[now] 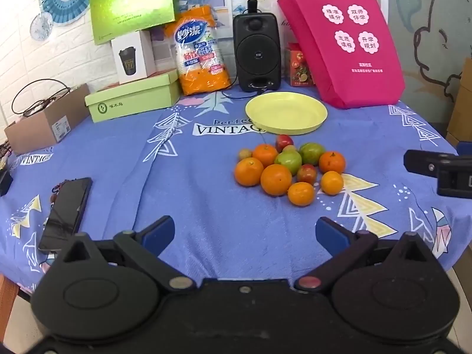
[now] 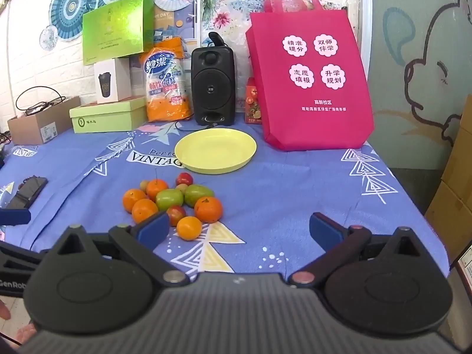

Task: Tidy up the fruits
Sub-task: 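Move both grippers toward the fruit pile beside the yellow plate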

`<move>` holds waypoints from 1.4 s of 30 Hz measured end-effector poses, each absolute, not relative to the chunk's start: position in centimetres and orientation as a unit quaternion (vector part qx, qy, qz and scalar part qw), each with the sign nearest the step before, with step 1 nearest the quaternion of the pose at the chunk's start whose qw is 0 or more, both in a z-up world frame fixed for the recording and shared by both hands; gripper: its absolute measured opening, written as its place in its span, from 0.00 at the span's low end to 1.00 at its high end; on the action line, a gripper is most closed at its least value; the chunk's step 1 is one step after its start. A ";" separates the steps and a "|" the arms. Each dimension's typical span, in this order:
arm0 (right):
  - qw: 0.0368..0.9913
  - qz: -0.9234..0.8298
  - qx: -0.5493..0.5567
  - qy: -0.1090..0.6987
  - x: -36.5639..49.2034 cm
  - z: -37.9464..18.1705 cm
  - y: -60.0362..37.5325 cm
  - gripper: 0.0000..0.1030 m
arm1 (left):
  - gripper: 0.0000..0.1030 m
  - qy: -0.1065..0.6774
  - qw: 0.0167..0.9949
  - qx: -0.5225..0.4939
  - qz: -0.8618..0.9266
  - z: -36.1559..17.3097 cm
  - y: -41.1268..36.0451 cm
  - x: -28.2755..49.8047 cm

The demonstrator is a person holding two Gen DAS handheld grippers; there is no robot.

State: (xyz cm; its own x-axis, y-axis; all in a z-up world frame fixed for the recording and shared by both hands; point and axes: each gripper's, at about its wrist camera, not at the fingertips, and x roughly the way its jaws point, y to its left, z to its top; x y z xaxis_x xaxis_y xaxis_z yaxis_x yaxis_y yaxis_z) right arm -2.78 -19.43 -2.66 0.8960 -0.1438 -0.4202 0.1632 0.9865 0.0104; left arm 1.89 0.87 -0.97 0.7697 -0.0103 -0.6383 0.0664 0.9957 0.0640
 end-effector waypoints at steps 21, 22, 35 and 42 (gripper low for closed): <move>0.983 -0.070 -0.014 0.168 -3.1 -2.8 -18.6 1.00 | 1.00 0.311 0.949 0.043 0.006 -1.7 1.0 2.8; 0.983 -0.067 -0.017 0.169 -3.1 -2.8 -18.5 1.00 | 1.00 0.314 0.949 0.037 0.003 -1.7 1.1 2.9; 0.982 -0.027 -0.036 0.182 -2.3 -3.5 -17.9 1.00 | 1.00 0.342 0.939 0.024 -0.020 -2.6 1.9 4.7; 0.980 -0.011 -0.063 0.190 -1.0 -4.9 -17.8 1.00 | 1.00 0.323 0.945 0.043 -0.029 -3.7 1.4 5.7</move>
State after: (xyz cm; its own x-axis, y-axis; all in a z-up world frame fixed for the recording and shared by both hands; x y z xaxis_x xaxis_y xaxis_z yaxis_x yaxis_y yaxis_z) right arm -1.04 -17.85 -4.94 0.9277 -0.0454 -0.3704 -0.0023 0.9919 -0.1272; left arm 5.66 1.42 -3.71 0.7894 -0.0264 -0.6133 0.0824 0.9946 0.0634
